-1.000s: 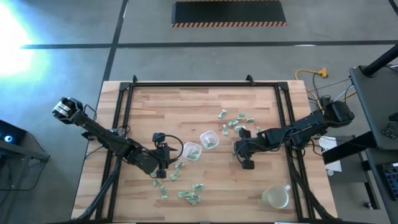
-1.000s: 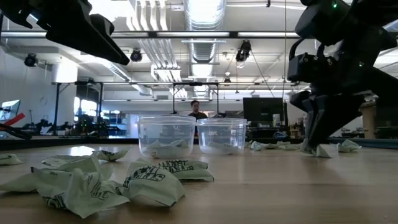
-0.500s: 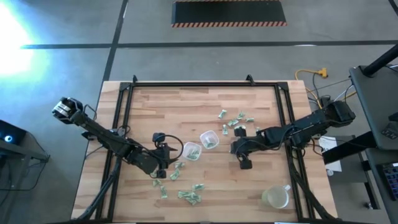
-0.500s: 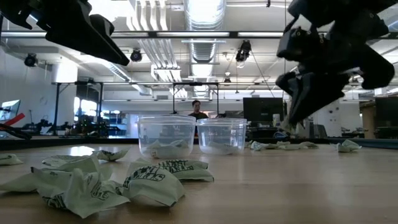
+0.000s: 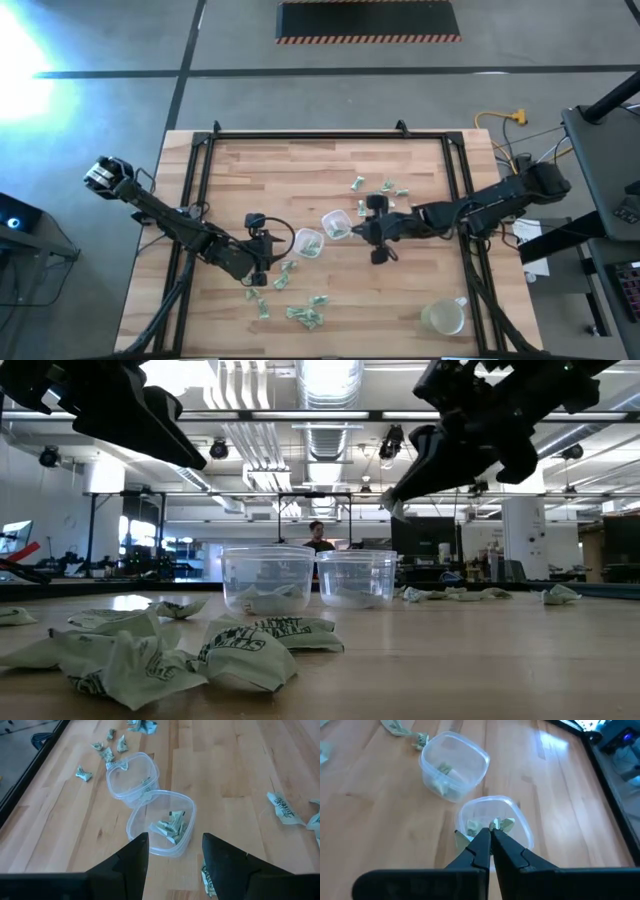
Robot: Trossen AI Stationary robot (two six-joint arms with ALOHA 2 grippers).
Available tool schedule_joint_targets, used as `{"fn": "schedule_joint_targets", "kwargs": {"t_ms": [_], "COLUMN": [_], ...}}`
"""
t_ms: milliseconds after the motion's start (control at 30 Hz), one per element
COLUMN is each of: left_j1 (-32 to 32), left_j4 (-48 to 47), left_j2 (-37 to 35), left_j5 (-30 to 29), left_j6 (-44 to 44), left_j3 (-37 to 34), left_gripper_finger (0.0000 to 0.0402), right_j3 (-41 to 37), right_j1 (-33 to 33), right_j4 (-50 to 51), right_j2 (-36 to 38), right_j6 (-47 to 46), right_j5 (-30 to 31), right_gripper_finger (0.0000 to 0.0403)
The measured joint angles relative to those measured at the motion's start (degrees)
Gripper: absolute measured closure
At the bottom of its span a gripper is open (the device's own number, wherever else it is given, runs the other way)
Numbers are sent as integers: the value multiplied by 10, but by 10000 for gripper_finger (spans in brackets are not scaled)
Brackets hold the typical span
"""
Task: Pick and place items into bin
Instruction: Put the stevia packet into the right bin, then put the stevia packet into the left bin
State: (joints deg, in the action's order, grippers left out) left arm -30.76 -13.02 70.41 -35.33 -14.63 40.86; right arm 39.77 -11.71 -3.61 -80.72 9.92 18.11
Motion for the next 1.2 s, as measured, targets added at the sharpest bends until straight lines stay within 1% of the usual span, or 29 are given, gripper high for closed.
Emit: {"fn": "schedule_joint_targets", "kwargs": {"t_ms": [167, 367, 467, 700, 833, 967, 1200], "left_j1": [0, 0, 0, 0, 0, 0, 0], "left_j4": [0, 0, 0, 0, 0, 0, 0], "left_j2": [0, 0, 0, 0, 0, 0, 0], "left_j5": [-1, -1, -1, -1, -1, -1, -1], "left_j6": [0, 0, 0, 0, 0, 0, 0], "left_j3": [0, 0, 0, 0, 0, 0, 0], "left_gripper_finger": [233, 233, 233, 233, 233, 233, 233], "right_j3": [0, 0, 0, 3, 3, 3, 3], "right_j1": [11, 30, 39, 42, 43, 43, 43], "right_j4": [-35, -100, -103, -104, -104, -104, -106], "right_j2": [-18, -74, -91, -86, -92, -95, -94], "right_j6": [8, 33, 38, 14, 19, 23, 25], "right_j5": [-1, -1, -1, -4, -4, -6, -2], "right_gripper_finger": [394, 394, 394, 394, 393, 376, 319]}}
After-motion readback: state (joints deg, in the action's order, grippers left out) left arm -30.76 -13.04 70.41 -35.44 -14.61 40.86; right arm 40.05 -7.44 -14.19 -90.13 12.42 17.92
